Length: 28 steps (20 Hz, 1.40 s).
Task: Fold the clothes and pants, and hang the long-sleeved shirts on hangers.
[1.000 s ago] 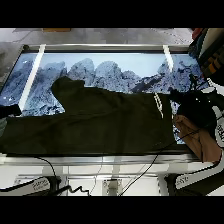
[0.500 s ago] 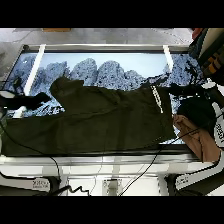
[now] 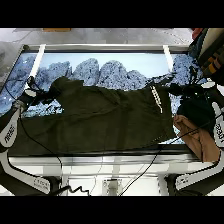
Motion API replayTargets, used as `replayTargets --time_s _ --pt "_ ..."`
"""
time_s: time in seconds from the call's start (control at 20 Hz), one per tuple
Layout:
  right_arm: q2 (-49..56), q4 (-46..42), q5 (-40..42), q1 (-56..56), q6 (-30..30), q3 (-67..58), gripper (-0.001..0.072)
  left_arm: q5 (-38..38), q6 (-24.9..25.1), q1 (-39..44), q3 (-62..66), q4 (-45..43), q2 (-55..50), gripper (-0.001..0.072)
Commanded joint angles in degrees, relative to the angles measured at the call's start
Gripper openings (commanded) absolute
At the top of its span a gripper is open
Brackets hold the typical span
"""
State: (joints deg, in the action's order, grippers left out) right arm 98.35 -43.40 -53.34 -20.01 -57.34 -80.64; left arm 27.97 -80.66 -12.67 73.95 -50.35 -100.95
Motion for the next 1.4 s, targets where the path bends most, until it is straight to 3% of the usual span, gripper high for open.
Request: replayTargets --time_s 0.0,0.2,0.5,0.55,0.6,0.65,0.7,0.75,0.95,1.1,1.15,1.35 --pt "0.0 -0.3 0.1 0.1 0.0 -0.1 0.0032 1.1 -1.7 -1.2 2.2 -3.6 -1.1 0.0694" --pt "0.0 -0.5 0.5 0.1 0.0 -0.1 0.0032 4.2 -7.0 -2.5 2.7 -11.1 -1.3 0.0694" --pt "0.0 -0.6 0.5 0.1 0.0 -0.1 0.0032 2.4 -7.0 1.0 2.7 -11.0 -3.8 0.0692" --pt "0.0 -0.6 0.5 0.1 0.0 -0.1 0.0032 0.0 -6.9 2.2 2.7 -11.0 -3.8 0.0655" --pt "0.0 -0.6 0.4 0.1 0.0 -0.1 0.0032 -3.2 -7.0 3.3 2.7 -11.0 -3.7 0.0530" --pt "0.0 -0.6 0.4 0.1 0.0 -0.1 0.0032 -6.4 -7.0 4.2 2.7 -11.0 -3.3 0.0333" --pt "0.0 -0.6 0.2 0.1 0.0 -0.1 0.0033 -7.9 -6.9 4.9 3.1 -11.0 -2.7 0.0074" --pt "0.0 -0.6 0.2 0.1 0.0 -0.1 0.0032 -8.3 -5.2 5.4 4.2 -11.2 -1.9 0.0018" --pt "0.0 -0.6 0.1 0.1 0.0 -0.1 0.0032 -8.3 7.6 5.8 9.7 -11.2 4.3 0.0017" --pt "0.0 -0.5 -0.7 0.1 0.0 -0.1 0.0031 -6.3 12.5 7.3 12.6 -11.2 11.0 0.0016" --pt "0.0 -0.5 -1.4 0.1 0.0 -0.1 0.0031 -2.8 14.3 8.6 12.9 -11.2 13.5 0.0015" --pt "0.0 -0.4 -4.2 0.1 0.0 -0.1 0.0032 19.0 14.0 16.9 13.0 -11.2 18.1 0.0015"
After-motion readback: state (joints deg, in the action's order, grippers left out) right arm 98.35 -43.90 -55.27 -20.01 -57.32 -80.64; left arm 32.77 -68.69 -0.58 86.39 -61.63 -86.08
